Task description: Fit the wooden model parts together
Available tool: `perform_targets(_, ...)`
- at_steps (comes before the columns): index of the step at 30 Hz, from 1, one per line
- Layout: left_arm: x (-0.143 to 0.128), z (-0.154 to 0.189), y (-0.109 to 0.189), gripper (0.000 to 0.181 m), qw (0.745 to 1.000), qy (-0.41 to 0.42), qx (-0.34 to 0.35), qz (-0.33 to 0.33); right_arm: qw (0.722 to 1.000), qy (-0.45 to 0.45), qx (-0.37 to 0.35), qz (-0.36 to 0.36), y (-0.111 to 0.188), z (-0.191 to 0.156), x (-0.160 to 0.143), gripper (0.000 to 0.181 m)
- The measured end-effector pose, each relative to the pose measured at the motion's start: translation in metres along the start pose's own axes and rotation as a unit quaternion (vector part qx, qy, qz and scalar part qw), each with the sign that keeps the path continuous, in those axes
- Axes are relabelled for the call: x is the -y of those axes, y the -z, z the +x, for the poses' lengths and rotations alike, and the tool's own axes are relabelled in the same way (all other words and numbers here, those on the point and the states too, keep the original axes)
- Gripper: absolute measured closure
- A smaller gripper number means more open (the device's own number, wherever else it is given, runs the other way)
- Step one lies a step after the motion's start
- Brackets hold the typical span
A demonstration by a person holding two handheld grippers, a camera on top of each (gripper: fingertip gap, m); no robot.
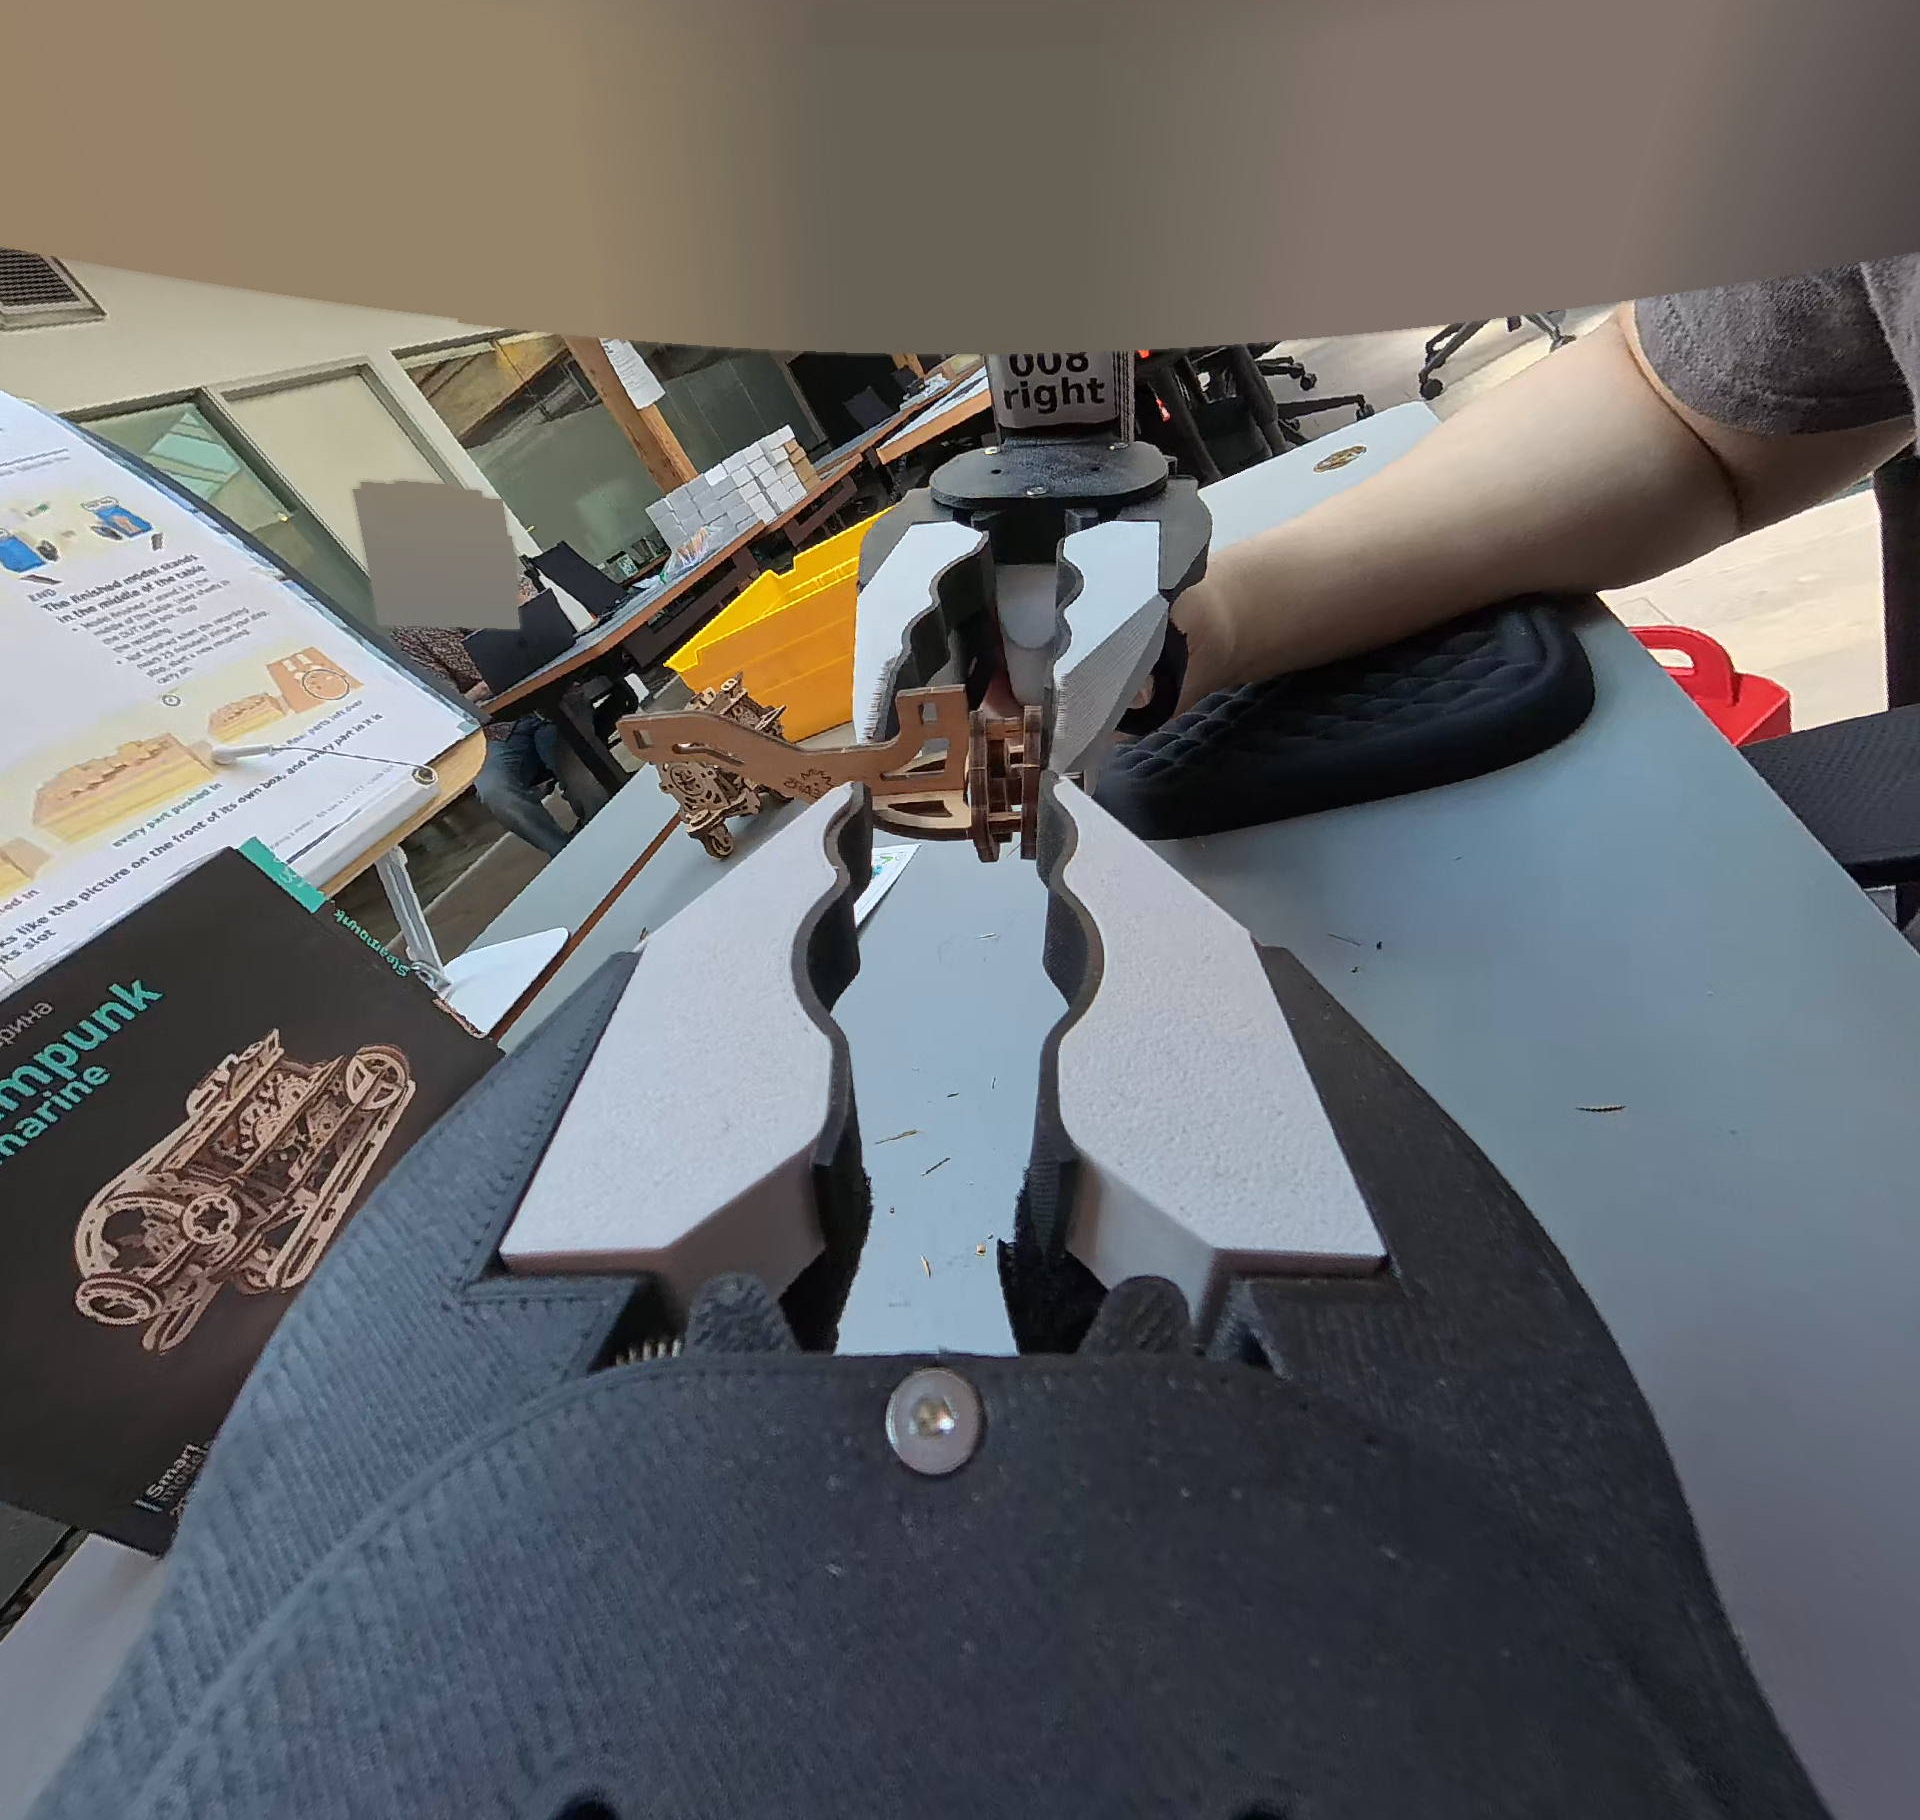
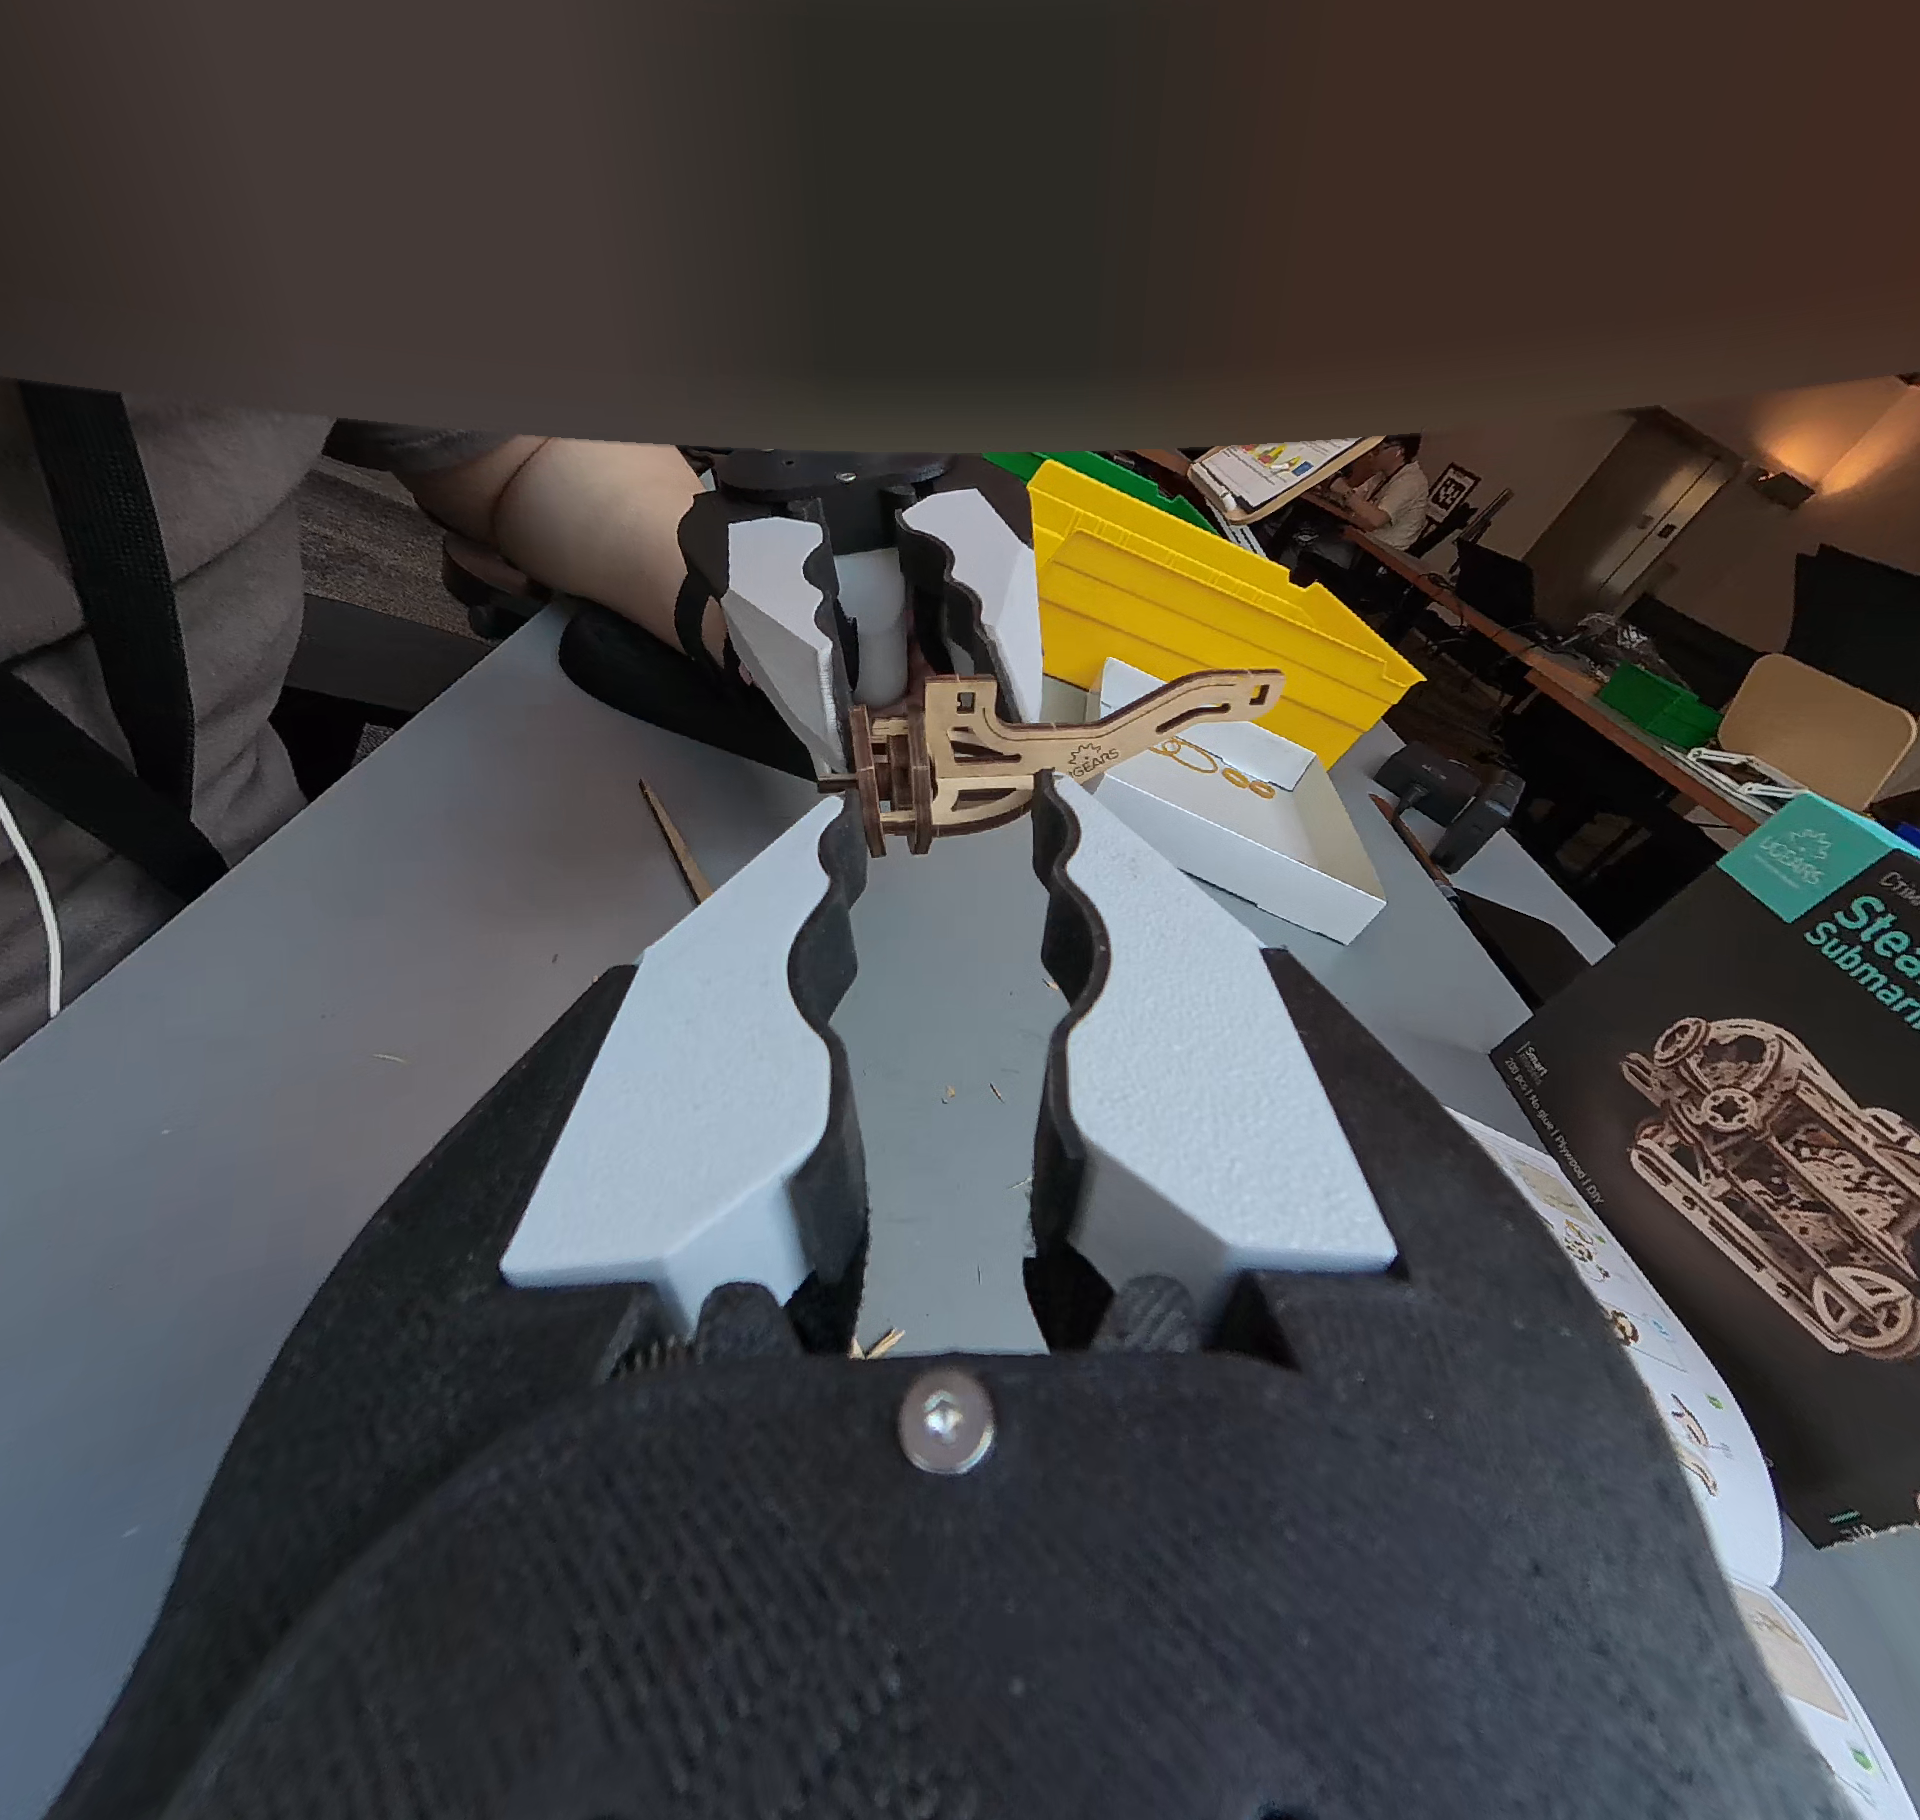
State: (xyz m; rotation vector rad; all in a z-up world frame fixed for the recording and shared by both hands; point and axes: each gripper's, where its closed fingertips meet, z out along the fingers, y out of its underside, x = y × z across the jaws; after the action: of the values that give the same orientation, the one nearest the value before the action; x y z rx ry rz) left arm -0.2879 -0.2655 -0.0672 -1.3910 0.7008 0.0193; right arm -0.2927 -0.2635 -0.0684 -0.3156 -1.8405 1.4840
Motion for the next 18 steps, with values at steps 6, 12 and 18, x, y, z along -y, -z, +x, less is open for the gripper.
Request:
perform_targets(6, -0.0017, 0.0057, 0.0005, 0.159, 1.0, -0.013, -0.02, -0.003, 1.0, -0.008, 0.007, -0.003, -0.0006, -0.0015, -0.0019, 0.15)
perform_targets(12, -0.0011, 0.0033, 0.0008, 0.154, 1.0, -0.008, -0.013, 0.002, 1.0, -0.011, 0.007, 0.003, 0.0004, -0.0007, -0.0003, 0.15)
perform_targets(18, -0.0026, -0.0014, 0.0017, 0.148, 1.0, 0.007, -0.009, -0.001, 1.0, -0.015, 0.005, 0.01, 0.0014, 0.0004, 0.0018, 0.151)
